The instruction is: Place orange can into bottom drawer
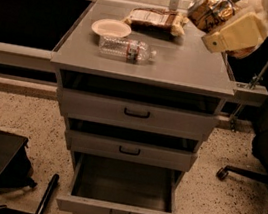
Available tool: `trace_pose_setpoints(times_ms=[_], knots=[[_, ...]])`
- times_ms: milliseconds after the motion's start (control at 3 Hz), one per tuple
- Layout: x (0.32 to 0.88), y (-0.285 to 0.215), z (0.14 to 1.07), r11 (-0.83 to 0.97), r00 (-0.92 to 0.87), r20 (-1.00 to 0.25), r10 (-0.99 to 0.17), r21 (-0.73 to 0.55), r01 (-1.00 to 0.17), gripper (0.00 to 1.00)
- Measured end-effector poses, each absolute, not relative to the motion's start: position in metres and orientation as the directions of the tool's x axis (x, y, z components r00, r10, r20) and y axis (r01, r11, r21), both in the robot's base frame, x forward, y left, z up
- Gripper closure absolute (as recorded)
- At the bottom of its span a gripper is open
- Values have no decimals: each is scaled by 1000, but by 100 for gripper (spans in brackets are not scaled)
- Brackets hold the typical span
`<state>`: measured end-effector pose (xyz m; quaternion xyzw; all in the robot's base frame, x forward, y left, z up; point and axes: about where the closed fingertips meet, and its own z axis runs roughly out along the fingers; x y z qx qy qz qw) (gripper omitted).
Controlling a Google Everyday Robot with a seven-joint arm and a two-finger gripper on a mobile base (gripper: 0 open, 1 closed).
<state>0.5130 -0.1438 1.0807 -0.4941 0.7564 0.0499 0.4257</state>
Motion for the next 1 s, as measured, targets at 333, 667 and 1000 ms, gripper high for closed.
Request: trace_pose_setpoints(times_ms=[333, 667, 1000], knots=[[513, -144, 1081, 507, -149, -693, -705, -345, -790, 100], [488, -149, 1049, 481, -162, -674, -721, -318, -817, 100], [439, -147, 999, 435, -149, -679, -718, -272, -858, 100]])
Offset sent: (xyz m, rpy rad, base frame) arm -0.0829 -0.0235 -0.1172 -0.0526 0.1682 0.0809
